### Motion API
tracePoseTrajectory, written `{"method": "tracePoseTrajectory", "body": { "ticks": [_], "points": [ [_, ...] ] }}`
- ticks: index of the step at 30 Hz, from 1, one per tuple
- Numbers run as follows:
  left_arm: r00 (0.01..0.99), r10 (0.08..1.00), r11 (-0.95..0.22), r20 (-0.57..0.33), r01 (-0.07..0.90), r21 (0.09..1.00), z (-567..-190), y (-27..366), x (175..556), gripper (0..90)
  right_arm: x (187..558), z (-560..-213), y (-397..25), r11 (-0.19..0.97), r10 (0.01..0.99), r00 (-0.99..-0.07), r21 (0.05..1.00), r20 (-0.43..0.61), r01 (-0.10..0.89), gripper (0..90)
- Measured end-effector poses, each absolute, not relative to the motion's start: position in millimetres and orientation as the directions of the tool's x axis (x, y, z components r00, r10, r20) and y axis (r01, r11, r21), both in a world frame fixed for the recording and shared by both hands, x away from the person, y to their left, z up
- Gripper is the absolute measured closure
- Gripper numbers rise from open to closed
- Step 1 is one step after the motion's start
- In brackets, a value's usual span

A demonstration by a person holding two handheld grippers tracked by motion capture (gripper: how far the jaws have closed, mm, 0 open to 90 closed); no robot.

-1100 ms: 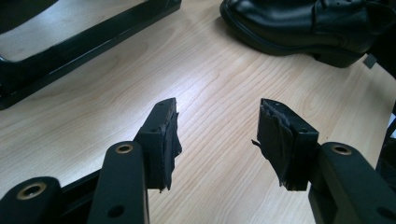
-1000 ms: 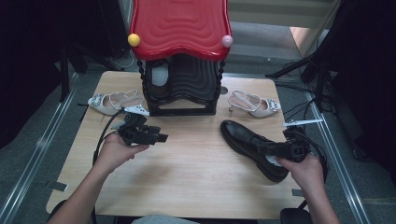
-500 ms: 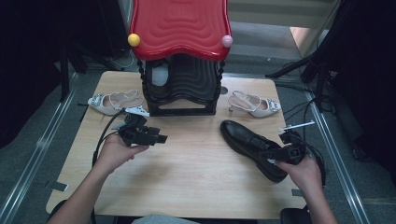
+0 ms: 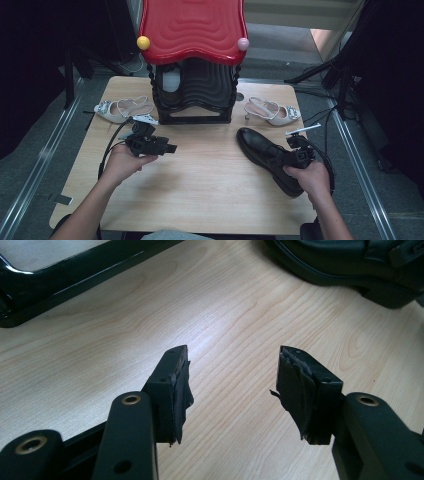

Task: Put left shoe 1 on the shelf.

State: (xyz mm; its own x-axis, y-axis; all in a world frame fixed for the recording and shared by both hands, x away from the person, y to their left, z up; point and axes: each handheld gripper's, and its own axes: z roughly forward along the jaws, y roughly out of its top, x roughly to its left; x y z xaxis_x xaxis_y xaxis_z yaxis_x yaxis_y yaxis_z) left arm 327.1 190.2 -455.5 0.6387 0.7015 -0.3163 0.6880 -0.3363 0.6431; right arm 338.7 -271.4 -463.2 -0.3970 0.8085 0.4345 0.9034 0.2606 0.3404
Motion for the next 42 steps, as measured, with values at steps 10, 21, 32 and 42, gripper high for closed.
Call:
{"method": "tracePoseTrajectory", "body": {
  "ticks": [10,21,32,42],
  "points": [
    [0.637,0.701,-0.330,-0.321,0.688,0.646,-454.8,191.5,327.0,47.3,338.6,-440.6,-232.5,0.306,0.765,-0.460,0.375,0.451,0.875,83.7],
    [0.635,0.701,-0.324,-0.325,0.690,0.647,-456.1,193.7,327.9,48.2,343.0,-437.5,-171.2,0.405,0.690,-0.556,0.390,0.463,0.827,83.6],
    [0.634,0.700,-0.325,-0.330,0.693,0.643,-460.3,193.1,328.9,51.1,349.2,-444.9,-119.5,0.470,0.641,-0.607,0.386,0.470,0.794,83.4],
    [0.637,0.696,-0.318,-0.332,0.687,0.653,-464.6,194.8,329.9,58.7,355.6,-453.7,-78.4,0.500,0.623,-0.628,0.379,0.466,0.778,83.5]
  ]
}}
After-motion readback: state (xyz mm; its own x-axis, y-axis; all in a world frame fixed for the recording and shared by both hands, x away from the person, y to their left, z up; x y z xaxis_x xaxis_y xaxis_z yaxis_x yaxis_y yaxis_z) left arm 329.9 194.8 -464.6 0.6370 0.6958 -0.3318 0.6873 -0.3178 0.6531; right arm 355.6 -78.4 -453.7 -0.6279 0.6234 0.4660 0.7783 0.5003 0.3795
